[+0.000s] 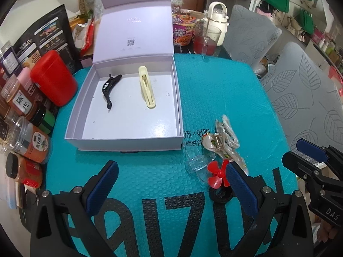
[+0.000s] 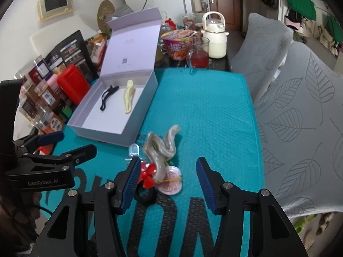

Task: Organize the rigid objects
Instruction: 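Grasp the pearly S-shaped clip with the right tool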

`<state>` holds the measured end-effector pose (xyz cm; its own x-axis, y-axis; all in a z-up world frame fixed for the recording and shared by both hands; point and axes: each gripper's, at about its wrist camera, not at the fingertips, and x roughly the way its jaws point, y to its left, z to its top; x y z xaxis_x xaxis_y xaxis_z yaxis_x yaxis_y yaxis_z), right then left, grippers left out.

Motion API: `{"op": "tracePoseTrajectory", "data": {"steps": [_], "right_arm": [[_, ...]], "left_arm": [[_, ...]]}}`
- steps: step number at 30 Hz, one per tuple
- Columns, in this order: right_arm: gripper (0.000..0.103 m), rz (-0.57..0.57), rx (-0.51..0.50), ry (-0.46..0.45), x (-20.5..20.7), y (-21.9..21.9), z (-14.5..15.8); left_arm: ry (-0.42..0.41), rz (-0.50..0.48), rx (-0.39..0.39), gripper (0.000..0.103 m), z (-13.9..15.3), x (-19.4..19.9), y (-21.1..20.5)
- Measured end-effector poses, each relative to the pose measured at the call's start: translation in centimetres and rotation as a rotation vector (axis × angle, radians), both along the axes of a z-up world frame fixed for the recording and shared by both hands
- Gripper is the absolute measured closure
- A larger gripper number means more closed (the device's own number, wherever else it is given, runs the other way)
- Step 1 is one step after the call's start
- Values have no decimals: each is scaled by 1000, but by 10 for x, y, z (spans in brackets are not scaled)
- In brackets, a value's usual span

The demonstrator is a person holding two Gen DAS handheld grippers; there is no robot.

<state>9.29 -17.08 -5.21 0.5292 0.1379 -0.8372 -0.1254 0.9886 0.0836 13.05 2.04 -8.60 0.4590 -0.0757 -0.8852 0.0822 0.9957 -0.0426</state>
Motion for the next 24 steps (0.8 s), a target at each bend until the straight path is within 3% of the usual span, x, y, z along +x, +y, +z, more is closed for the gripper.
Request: {"op": "tracePoseTrajectory", "data": {"steps": [19, 24], "right_arm": [[48, 11, 9, 144, 37, -1, -62], [40, 33, 40, 174, 54, 6, -76]], "left_arm": [[154, -19, -25, 1, -63, 24, 2], [169, -15, -34, 1, -69, 27, 6]]}}
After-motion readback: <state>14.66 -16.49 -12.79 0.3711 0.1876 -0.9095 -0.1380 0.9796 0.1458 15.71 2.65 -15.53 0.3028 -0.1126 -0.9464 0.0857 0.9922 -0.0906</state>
